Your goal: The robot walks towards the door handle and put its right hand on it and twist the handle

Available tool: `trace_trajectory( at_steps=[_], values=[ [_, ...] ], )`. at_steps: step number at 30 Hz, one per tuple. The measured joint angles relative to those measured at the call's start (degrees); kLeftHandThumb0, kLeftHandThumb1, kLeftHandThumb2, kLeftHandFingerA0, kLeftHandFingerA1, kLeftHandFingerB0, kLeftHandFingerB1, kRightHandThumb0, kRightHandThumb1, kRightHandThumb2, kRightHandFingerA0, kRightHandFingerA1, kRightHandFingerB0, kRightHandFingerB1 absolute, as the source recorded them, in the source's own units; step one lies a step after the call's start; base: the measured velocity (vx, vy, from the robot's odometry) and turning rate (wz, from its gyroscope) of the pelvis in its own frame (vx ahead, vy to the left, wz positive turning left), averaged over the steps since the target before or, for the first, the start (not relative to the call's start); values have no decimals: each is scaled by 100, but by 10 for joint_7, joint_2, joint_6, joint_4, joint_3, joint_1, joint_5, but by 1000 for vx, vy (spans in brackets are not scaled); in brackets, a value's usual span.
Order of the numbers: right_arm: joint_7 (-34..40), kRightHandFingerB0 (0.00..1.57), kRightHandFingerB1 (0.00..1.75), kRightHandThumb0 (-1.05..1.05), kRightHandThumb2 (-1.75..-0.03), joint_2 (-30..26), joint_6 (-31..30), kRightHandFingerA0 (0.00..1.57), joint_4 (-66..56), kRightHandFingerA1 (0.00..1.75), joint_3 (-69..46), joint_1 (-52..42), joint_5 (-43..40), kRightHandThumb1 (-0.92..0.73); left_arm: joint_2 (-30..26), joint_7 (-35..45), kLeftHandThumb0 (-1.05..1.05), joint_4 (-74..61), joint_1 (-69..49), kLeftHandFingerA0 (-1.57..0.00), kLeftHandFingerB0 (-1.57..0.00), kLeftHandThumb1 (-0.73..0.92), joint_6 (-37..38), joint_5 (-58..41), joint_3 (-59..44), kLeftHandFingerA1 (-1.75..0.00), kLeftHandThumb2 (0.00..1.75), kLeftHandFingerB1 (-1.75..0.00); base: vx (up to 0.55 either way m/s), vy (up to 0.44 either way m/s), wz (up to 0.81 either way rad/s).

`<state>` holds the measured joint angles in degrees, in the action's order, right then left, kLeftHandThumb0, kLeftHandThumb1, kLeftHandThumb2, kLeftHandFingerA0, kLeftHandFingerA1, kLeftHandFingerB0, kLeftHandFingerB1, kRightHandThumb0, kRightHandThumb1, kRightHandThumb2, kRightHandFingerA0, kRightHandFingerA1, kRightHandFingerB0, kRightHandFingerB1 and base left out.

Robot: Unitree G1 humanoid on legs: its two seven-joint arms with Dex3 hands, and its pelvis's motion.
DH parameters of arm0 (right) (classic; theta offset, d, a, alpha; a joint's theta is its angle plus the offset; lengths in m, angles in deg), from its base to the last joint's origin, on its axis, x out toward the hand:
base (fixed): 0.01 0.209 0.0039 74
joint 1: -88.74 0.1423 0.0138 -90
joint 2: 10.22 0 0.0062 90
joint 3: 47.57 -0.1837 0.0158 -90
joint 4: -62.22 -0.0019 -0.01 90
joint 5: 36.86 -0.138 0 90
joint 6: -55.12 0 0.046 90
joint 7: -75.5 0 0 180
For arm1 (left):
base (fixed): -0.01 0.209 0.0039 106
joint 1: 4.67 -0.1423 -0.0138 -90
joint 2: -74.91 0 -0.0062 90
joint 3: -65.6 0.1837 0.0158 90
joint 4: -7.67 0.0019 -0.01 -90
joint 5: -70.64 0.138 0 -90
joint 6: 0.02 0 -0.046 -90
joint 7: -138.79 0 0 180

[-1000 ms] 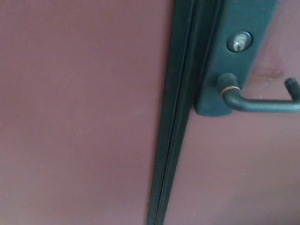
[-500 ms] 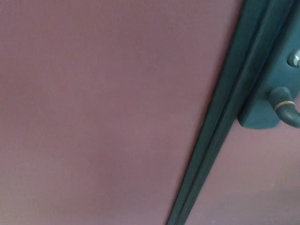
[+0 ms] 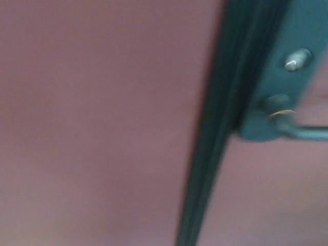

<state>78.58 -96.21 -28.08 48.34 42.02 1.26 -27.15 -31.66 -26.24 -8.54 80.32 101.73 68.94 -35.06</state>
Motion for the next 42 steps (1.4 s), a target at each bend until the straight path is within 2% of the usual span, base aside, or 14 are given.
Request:
trace_trajectory(
  at_steps=[21,28,29,42],
  values=[
    [-6,50,49,-37,-76,4,0,66,2,56,5,2,9,-57,-4,0,-10,-3,2,-52,-42,71,2,10,2,-45,60,-39,5,22,2],
    [-7,50,49,-38,-76,3,-1,69,3,57,5,3,9,-57,0,1,-10,-4,0,-52,-42,71,2,11,4,-45,60,-39,34,-211,-4],
    [-8,48,49,-38,-77,2,0,74,2,60,5,3,9,-57,0,1,-10,-3,-1,-52,-41,71,1,12,5,-44,60,-39,36,-235,60],
    [-7,50,49,-38,-76,1,-1,68,2,57,7,2,10,-57,-3,1,-11,-5,3,-52,-41,71,2,15,12,-44,60,-39,8,-15,5]
  ],
)
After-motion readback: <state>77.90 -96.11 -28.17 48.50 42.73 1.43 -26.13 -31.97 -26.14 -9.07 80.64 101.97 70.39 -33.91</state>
